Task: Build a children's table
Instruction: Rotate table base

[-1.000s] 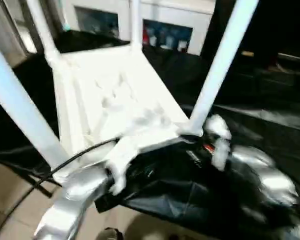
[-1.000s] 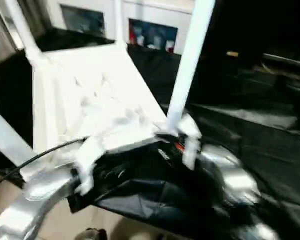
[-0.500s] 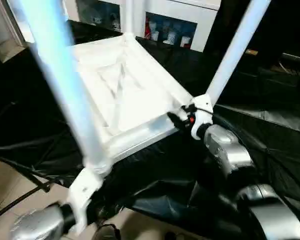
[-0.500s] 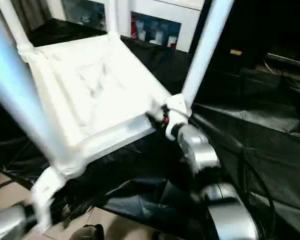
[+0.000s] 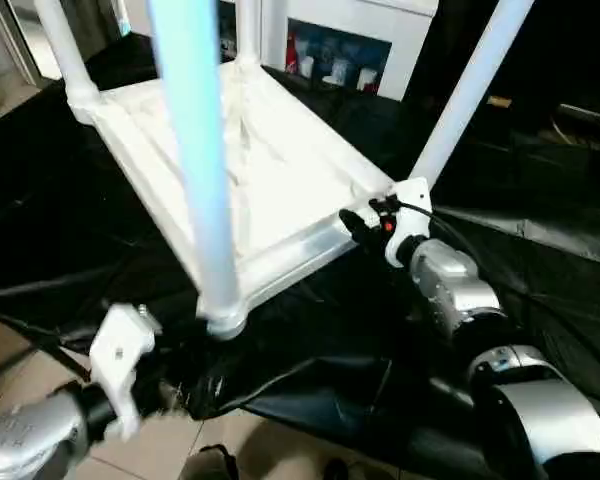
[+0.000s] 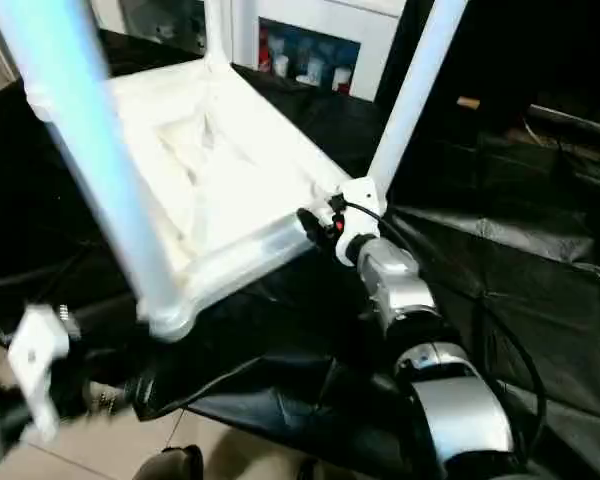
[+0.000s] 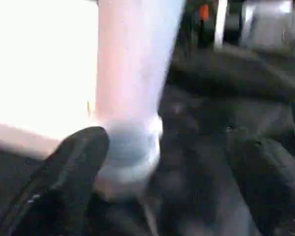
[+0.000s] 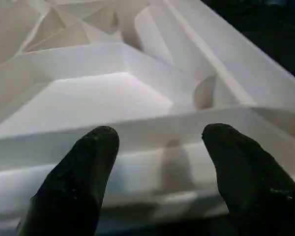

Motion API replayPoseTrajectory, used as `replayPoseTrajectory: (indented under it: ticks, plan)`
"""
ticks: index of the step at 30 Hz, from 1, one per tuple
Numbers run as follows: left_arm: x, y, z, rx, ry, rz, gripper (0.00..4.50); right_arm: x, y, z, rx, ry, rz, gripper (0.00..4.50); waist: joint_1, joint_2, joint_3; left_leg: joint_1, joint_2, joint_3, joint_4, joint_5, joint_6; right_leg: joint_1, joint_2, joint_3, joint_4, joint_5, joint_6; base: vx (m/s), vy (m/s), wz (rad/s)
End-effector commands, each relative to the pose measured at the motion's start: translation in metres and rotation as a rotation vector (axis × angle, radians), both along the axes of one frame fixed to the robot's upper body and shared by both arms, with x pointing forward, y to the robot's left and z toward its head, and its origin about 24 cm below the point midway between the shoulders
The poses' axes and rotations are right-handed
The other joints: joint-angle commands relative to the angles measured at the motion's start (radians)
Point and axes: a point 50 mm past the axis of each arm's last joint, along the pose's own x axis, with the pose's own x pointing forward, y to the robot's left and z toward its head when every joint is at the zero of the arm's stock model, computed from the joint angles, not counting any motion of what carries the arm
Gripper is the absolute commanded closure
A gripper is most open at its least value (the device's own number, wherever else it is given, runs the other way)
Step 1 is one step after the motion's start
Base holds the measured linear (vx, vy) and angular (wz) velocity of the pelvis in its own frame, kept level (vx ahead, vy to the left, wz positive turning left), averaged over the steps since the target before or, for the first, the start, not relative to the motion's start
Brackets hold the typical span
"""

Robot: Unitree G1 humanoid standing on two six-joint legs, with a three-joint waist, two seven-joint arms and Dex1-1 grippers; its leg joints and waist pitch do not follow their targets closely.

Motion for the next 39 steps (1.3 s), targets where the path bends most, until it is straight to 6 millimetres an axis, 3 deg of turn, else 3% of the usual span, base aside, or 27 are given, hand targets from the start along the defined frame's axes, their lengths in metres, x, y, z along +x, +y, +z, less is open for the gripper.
replayPoseTrajectory:
  ticks: [1, 2, 3, 6, 8, 10, 11, 16, 17, 18, 19, 21, 22, 25, 26, 30, 31, 33, 35, 36, 37, 39]
  plan:
    - [0.010, -0.005, -0.004, -0.021, -0.011, -0.011, 0.03, -0.006, -0.019, -0.002, -0.008, -0.024, -0.028, 1.25, -0.005, 0.018, -0.075, 0.036, 0.040, -0.012, -0.065, -0.140, 0.036, 0.040, -0.035, 0.039, -0.041, -0.017, -0.216, 0.000, 0.000, 0.00]
    - [0.014, -0.007, -0.003, -0.028, -0.017, -0.015, 0.03, -0.007, -0.022, -0.003, -0.011, -0.027, -0.037, 1.25, -0.001, 0.017, -0.075, 0.040, 0.040, -0.010, -0.063, -0.139, 0.035, 0.036, -0.035, 0.040, -0.043, -0.023, -0.213, 0.000, 0.000, 0.00]
    - [0.016, -0.008, -0.003, -0.032, -0.020, -0.016, 0.03, -0.007, -0.024, -0.003, -0.012, -0.028, -0.041, 1.25, -0.005, 0.015, -0.075, 0.031, 0.040, -0.015, -0.065, -0.146, 0.027, 0.042, -0.037, 0.039, -0.040, -0.041, -0.217, 0.000, 0.000, 0.00]
    - [0.031, -0.011, -0.006, -0.012, -0.028, -0.006, 0.03, -0.014, -0.035, -0.007, -0.036, -0.035, -0.060, 1.25, -0.002, 0.017, -0.080, 0.039, 0.040, -0.013, -0.061, -0.193, 0.009, 0.037, -0.037, 0.040, -0.046, -0.096, -0.206, 0.000, 0.000, 0.00]
    - [0.040, -0.011, -0.006, -0.002, -0.040, 0.007, 0.03, -0.019, -0.039, -0.010, -0.051, -0.029, -0.051, 1.25, -0.002, 0.021, -0.083, 0.035, 0.040, -0.017, -0.063, -0.202, 0.004, 0.041, -0.040, 0.039, -0.048, -0.116, -0.203, 0.000, 0.000, 0.00]
    - [0.049, -0.013, -0.005, -0.001, -0.052, 0.011, 0.03, -0.023, -0.039, -0.014, -0.079, -0.019, -0.044, 1.25, 0.001, 0.026, -0.091, 0.037, 0.039, -0.019, -0.061, -0.213, -0.008, 0.043, -0.042, 0.038, -0.047, -0.128, -0.206, 0.000, 0.000, 0.00]
    - [0.051, -0.013, -0.005, 0.003, -0.058, 0.012, 0.03, -0.023, -0.039, -0.016, -0.085, -0.017, -0.045, 1.25, -0.001, 0.023, -0.090, 0.036, 0.038, -0.018, -0.061, -0.213, -0.009, 0.043, -0.041, 0.037, -0.049, -0.132, -0.206, 0.000, 0.000, 0.00]
    - [0.070, -0.038, 0.008, -0.114, -0.094, -0.079, 0.03, -0.024, -0.030, -0.032, -0.130, 0.073, -0.069, 1.25, 0.004, 0.028, -0.101, 0.038, 0.039, -0.019, -0.057, -0.207, -0.017, 0.044, -0.045, 0.035, -0.044, -0.116, -0.233, 0.000, 0.000, 0.00]
    - [0.070, -0.042, 0.009, -0.128, -0.093, -0.102, 0.03, -0.024, -0.028, -0.033, -0.137, 0.079, -0.076, 1.25, 0.006, 0.037, -0.107, 0.038, 0.038, -0.021, -0.055, -0.204, -0.019, 0.047, -0.046, 0.034, -0.040, -0.105, -0.239, 0.000, 0.000, 0.00]
    - [0.070, -0.042, 0.009, -0.128, -0.093, -0.102, 0.03, -0.024, -0.028, -0.033, -0.137, 0.079, -0.076, 1.25, 0.002, 0.031, -0.106, 0.035, 0.038, -0.020, -0.055, -0.200, -0.016, 0.047, -0.044, 0.034, -0.041, -0.096, -0.239, 0.000, 0.000, 0.00]
    - [0.069, -0.053, 0.011, -0.165, -0.078, -0.173, 0.03, -0.021, -0.021, -0.034, -0.142, 0.084, -0.089, 1.25, 0.005, 0.041, -0.113, 0.036, 0.038, -0.021, -0.052, -0.189, -0.011, 0.051, -0.044, 0.033, -0.036, -0.078, -0.241, 0.000, 0.000, 0.00]
    - [0.065, -0.073, 0.012, -0.209, -0.049, -0.290, 0.03, -0.017, -0.008, -0.034, -0.155, 0.092, -0.096, 1.25, 0.003, 0.040, -0.115, 0.033, 0.034, -0.018, -0.049, -0.183, -0.006, 0.049, -0.041, 0.033, -0.036, -0.069, -0.253, 0.000, 0.000, 0.00]
    - [0.061, -0.086, 0.011, -0.224, -0.034, -0.356, 0.03, -0.014, 0.000, -0.034, -0.163, 0.101, -0.089, 1.25, 0.002, 0.047, -0.118, 0.035, 0.035, -0.018, -0.047, -0.196, -0.012, 0.046, -0.043, 0.033, -0.035, -0.091, -0.259, 0.000, 0.000, 0.00]
    - [0.060, -0.104, 0.008, -0.234, -0.026, -0.423, 0.03, -0.012, 0.008, -0.034, -0.165, 0.108, -0.079, 1.25, 0.003, 0.045, -0.119, 0.035, 0.039, -0.020, -0.049, -0.220, -0.024, 0.049, -0.044, 0.032, -0.037, -0.108, -0.249, 0.000, 0.000, 0.00]
    - [0.059, -0.117, 0.008, -0.239, -0.022, -0.466, 0.03, -0.011, 0.012, -0.033, -0.159, 0.108, -0.070, 1.25, 0.001, 0.039, -0.120, 0.032, 0.038, -0.021, -0.048, -0.213, -0.021, 0.051, -0.043, 0.032, -0.034, -0.093, -0.244, 0.000, 0.000, 0.00]
    - [0.061, -0.139, 0.006, -0.259, -0.018, -0.510, 0.03, -0.010, 0.016, -0.032, -0.159, 0.102, -0.066, 1.25, -0.004, 0.040, -0.124, 0.026, 0.035, -0.021, -0.043, -0.186, -0.007, 0.057, -0.046, 0.033, -0.030, -0.059, -0.245, 0.000, 0.000, 0.00]
    - [0.062, -0.144, 0.004, -0.248, -0.019, -0.522, 0.03, -0.010, 0.017, -0.033, -0.161, 0.101, -0.069, 1.25, -0.004, 0.046, -0.124, 0.028, 0.035, -0.020, -0.041, -0.182, 0.000, 0.055, -0.047, 0.033, -0.032, -0.052, -0.249, 0.000, 0.000, 0.00]
    - [0.067, -0.154, 0.000, -0.218, -0.021, -0.525, 0.03, -0.009, 0.017, -0.033, -0.163, 0.099, -0.079, 1.25, -0.007, 0.041, -0.125, 0.025, 0.034, -0.021, -0.040, -0.174, 0.013, 0.059, -0.046, 0.032, -0.033, -0.046, -0.255, 0.000, 0.000, 0.00]
    - [0.076, -0.160, -0.003, -0.168, -0.044, -0.497, 0.03, -0.009, 0.015, -0.033, -0.163, 0.095, -0.100, 1.25, -0.009, 0.050, -0.125, 0.028, 0.033, -0.021, -0.038, -0.182, 0.022, 0.057, -0.045, 0.032, -0.038, -0.062, -0.255, 0.000, 0.000, 0.00]
    - [0.080, -0.161, -0.004, -0.154, -0.050, -0.479, 0.03, -0.008, 0.014, -0.033, -0.162, 0.094, -0.113, 1.25, -0.008, 0.049, -0.126, 0.027, 0.032, -0.021, -0.038, -0.183, 0.023, 0.058, -0.046, 0.032, -0.039, -0.068, -0.254, 0.000, 0.000, 0.00]
    - [0.087, -0.159, -0.005, -0.124, -0.062, -0.440, 0.03, -0.008, 0.011, -0.032, -0.162, 0.092, -0.132, 1.25, -0.007, 0.058, -0.128, 0.028, 0.033, -0.023, -0.038, -0.184, 0.021, 0.059, -0.046, 0.031, -0.038, -0.068, -0.252, 0.000, 0.000, 0.00]
    - [0.102, -0.151, -0.005, -0.070, -0.083, -0.371, 0.03, -0.007, 0.002, -0.031, -0.162, 0.081, -0.173, 1.25, -0.009, 0.065, -0.130, 0.027, 0.031, -0.024, -0.039, -0.202, 0.017, 0.059, -0.045, 0.029, -0.042, -0.082, -0.248, 0.000, 0.000, 0.00]
